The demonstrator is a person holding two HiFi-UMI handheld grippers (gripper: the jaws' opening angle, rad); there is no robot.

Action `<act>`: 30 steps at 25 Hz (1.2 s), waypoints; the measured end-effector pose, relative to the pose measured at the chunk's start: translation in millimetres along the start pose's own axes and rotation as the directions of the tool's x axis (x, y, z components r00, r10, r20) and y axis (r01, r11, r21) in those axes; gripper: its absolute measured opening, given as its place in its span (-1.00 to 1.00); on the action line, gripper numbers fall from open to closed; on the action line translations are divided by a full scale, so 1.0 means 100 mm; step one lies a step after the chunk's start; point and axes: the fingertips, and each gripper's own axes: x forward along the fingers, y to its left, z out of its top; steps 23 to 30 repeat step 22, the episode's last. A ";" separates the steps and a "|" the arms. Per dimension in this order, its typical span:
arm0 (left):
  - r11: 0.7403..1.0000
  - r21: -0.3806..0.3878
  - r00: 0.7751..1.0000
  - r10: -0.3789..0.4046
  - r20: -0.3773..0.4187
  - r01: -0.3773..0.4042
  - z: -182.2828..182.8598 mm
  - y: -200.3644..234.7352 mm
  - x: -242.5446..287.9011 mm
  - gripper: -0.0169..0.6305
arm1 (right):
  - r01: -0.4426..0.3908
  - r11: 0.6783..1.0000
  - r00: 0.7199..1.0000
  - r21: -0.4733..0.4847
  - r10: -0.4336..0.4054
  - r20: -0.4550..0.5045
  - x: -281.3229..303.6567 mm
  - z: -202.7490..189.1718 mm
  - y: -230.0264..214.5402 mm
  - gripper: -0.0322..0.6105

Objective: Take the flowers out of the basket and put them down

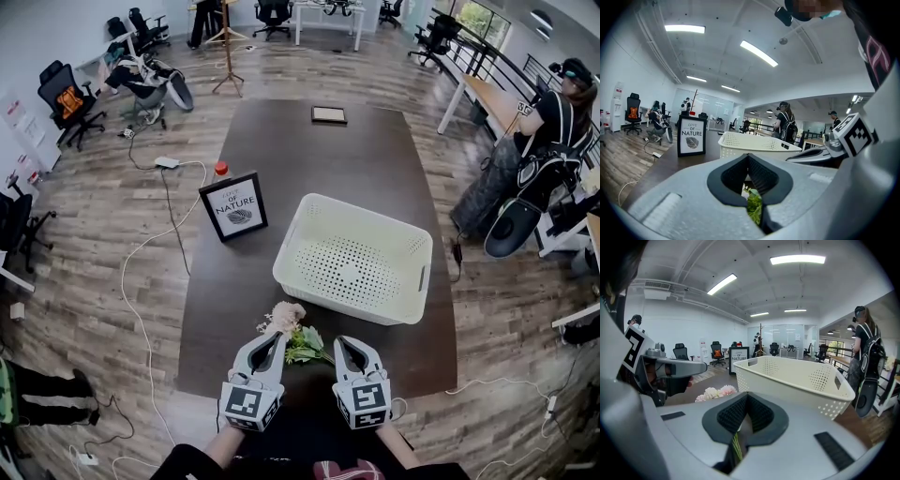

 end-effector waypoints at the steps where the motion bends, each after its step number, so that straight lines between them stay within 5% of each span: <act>1: 1.000 0.000 1.000 0.000 0.001 0.000 0.00 0.00 0.00 -0.92 | 0.000 1.000 1.000 -0.002 0.000 -0.001 0.00 -0.01 0.00 -0.89; 30: 1.000 -0.006 1.000 -0.002 -0.023 0.002 -0.08 -0.03 -0.02 -0.92 | -0.026 0.999 0.999 -0.028 0.025 -0.029 0.01 -0.05 0.09 -0.89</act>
